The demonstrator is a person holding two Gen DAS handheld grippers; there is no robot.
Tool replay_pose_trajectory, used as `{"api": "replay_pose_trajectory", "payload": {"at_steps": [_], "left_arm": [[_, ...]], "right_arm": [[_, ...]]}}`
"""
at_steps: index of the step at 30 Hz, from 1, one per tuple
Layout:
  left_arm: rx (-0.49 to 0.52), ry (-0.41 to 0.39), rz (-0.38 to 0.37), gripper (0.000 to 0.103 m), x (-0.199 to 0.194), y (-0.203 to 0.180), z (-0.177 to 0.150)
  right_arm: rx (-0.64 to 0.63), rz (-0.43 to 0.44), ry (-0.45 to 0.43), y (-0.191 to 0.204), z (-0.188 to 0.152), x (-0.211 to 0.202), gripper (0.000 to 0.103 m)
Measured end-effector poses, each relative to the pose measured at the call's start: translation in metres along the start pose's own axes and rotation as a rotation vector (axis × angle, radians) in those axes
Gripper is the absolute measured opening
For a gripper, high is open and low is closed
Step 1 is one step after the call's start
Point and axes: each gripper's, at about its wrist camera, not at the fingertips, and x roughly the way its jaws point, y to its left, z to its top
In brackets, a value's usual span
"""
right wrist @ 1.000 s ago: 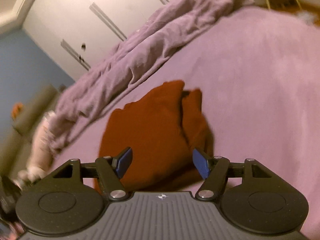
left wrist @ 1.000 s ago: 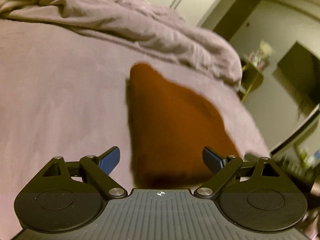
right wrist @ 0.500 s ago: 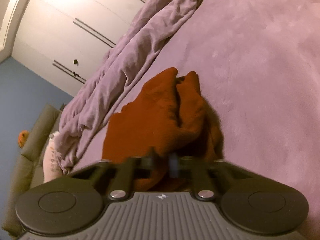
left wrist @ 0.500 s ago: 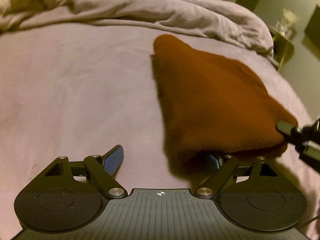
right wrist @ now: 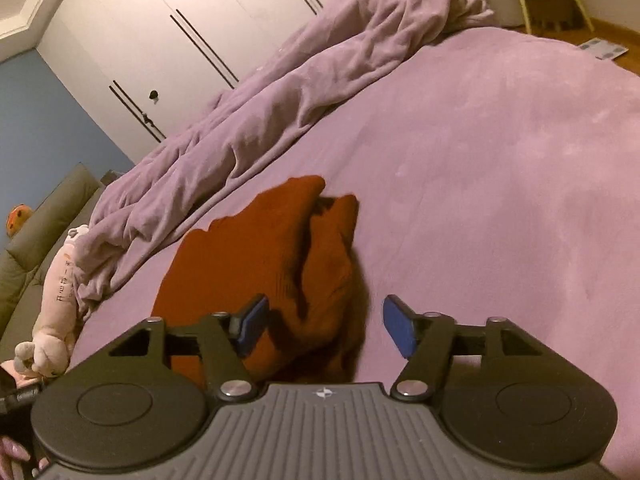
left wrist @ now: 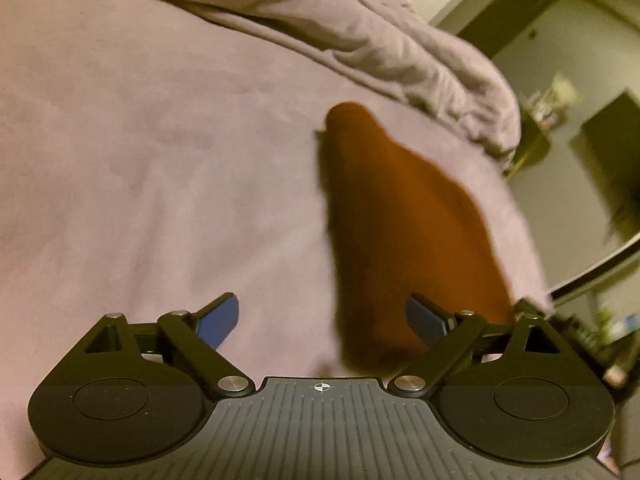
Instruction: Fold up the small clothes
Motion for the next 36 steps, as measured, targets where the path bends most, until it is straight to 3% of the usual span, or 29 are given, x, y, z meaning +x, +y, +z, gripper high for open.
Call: {"api": "replay_pose_trajectory", "payload": {"at_steps": [5,8,10,11,18,20,22,26,29,32,34,36], "left_arm": [[-0.086,0.071,-0.115,0.092,0.059,-0.005,0.026],[-0.1,0.072,-0.139,0.085,0.08,-0.007,0.03],[-0.103,0.078,-0.17,0.071,0.09,-0.006,0.032],[-0.118,0.084,-0.176,0.071,0.096,-0.005,0.033],[-0.079,0.044,-0.189,0.051,0.097,-0.009,0.037],[-0.08,0.033,-0.207,0.049,0.084,-0.01,0.037],[-0.051,0.01,-0.212,0.049,0.066,-0.01,0.038],[-0.05,-0.043,-0.168,0.049,0.016,0.013,0.033],[-0.042,-0.055,-0.054,0.052,-0.01,0.039,0.025],[-0.056,-0.043,0.034,0.054,-0.025,0.058,0.014],[-0.031,-0.104,0.062,0.053,-0.046,0.058,0.015],[0.003,-0.198,0.135,0.06,-0.06,0.05,0.022]], "right_arm": [[0.119,0.133,0.151,-0.017,0.035,0.051,0.07],[0.132,0.143,0.211,-0.022,0.046,0.08,0.07],[0.135,0.159,0.219,-0.023,0.05,0.092,0.069],[0.143,0.177,0.228,-0.022,0.052,0.097,0.069],[0.133,0.158,0.251,-0.009,0.051,0.121,0.036],[0.148,0.179,0.249,-0.002,0.05,0.118,0.033],[0.186,0.257,0.253,0.008,0.049,0.11,0.032],[0.16,0.341,0.325,0.041,0.032,0.105,0.032],[0.112,0.357,0.377,0.066,0.008,0.112,0.032],[-0.021,0.25,0.368,0.091,-0.014,0.112,0.043],[-0.06,0.156,0.321,0.101,-0.016,0.099,0.052],[-0.109,0.072,0.214,0.111,-0.012,0.078,0.052]]}}
